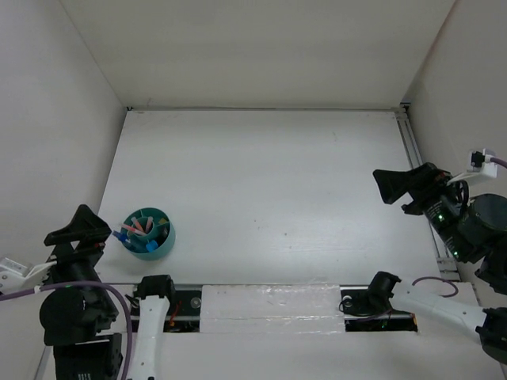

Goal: Sort the stationery into containers
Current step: Reset both arms

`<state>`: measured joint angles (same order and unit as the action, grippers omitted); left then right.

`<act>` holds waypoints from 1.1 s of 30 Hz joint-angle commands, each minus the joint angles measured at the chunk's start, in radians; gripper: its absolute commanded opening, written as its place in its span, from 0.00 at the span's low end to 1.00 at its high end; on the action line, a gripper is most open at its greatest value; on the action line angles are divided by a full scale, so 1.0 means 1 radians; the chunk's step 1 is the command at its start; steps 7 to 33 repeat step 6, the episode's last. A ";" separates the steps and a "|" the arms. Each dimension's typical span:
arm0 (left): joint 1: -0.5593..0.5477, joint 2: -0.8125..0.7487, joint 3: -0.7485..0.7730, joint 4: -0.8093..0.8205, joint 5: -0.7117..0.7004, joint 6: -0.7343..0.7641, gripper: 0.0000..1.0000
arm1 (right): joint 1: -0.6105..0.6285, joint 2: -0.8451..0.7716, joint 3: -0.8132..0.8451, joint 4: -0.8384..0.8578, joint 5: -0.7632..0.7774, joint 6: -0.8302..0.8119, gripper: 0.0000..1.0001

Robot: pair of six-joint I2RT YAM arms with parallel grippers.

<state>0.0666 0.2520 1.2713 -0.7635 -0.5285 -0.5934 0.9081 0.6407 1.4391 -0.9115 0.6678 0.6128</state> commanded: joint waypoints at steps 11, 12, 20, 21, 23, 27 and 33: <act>-0.005 -0.002 -0.015 0.003 -0.045 -0.016 0.99 | -0.006 0.019 -0.014 0.006 0.024 -0.018 0.99; -0.005 -0.002 -0.015 0.003 -0.045 -0.016 0.99 | -0.006 0.019 -0.014 0.006 0.024 -0.018 0.99; -0.005 -0.002 -0.015 0.003 -0.045 -0.016 0.99 | -0.006 0.019 -0.014 0.006 0.024 -0.018 0.99; -0.005 -0.002 -0.015 0.003 -0.045 -0.016 0.99 | -0.006 0.019 -0.014 0.006 0.024 -0.018 0.99; -0.005 -0.002 -0.015 0.003 -0.045 -0.016 0.99 | -0.006 0.019 -0.014 0.006 0.024 -0.018 0.99; -0.005 -0.002 -0.015 0.003 -0.045 -0.016 0.99 | -0.006 0.019 -0.014 0.006 0.024 -0.018 0.99; -0.005 -0.002 -0.015 0.003 -0.045 -0.016 0.99 | -0.006 0.019 -0.014 0.006 0.024 -0.018 0.99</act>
